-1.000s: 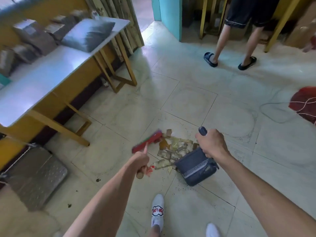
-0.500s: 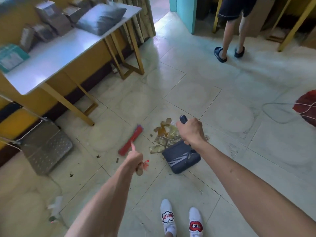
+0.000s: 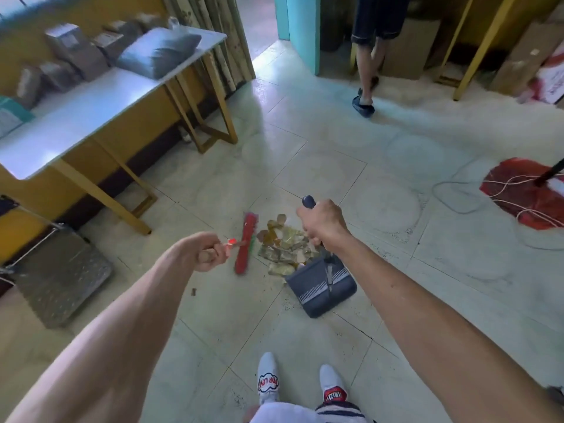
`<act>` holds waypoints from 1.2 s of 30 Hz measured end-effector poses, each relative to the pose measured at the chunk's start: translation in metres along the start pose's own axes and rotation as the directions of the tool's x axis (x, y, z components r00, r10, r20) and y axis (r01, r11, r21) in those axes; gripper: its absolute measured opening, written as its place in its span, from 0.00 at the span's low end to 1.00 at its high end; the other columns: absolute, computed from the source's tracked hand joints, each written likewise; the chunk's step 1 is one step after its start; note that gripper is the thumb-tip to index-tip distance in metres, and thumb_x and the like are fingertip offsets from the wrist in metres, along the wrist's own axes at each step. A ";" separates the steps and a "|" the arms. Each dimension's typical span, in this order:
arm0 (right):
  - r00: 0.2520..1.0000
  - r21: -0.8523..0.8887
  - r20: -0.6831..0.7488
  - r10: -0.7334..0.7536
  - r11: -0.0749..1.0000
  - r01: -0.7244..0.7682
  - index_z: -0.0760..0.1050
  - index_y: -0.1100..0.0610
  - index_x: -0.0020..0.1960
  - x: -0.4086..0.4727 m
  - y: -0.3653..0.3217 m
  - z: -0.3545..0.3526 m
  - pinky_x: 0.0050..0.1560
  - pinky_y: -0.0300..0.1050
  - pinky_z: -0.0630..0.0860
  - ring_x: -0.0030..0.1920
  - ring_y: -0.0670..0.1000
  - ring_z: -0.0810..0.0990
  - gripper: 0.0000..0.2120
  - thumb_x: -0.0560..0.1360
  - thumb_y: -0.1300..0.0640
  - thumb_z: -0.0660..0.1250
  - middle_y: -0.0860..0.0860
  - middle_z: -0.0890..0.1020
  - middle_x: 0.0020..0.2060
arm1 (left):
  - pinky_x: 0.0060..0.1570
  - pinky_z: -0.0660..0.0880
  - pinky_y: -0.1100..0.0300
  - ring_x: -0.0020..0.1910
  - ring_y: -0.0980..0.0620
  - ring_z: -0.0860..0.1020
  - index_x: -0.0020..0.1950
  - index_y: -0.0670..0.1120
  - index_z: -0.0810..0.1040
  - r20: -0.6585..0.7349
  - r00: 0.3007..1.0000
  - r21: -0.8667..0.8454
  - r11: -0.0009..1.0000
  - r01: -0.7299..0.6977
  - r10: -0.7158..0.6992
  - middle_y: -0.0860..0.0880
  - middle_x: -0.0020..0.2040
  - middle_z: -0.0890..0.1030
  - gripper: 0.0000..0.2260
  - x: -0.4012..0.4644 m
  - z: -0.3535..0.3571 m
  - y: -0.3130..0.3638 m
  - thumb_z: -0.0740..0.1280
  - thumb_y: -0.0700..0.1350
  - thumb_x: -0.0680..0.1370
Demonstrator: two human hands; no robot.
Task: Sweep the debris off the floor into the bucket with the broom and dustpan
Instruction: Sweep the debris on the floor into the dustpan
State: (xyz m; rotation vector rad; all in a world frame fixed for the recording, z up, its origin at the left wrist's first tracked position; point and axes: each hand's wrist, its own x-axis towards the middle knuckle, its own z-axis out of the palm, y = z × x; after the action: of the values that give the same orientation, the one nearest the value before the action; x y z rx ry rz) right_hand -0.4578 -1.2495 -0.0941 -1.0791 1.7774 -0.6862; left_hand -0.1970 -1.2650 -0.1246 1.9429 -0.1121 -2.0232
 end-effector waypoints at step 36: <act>0.707 0.577 -0.364 0.606 0.743 -0.339 0.68 0.56 0.34 -0.099 0.009 0.170 0.18 0.33 0.58 0.16 0.45 0.62 0.09 0.72 0.59 0.63 0.46 0.68 0.18 | 0.29 0.74 0.66 0.30 0.55 0.75 0.66 0.37 0.74 0.600 0.764 0.743 -0.520 -0.422 0.238 0.50 0.39 0.76 0.14 0.115 -0.019 0.123 0.56 0.41 0.84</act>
State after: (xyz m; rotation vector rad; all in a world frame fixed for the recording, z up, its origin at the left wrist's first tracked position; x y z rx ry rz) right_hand -0.2874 -1.1572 -0.1323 -0.0303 2.0813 -1.0741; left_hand -0.1578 -1.4108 -0.2008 1.5239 -3.0748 -1.0988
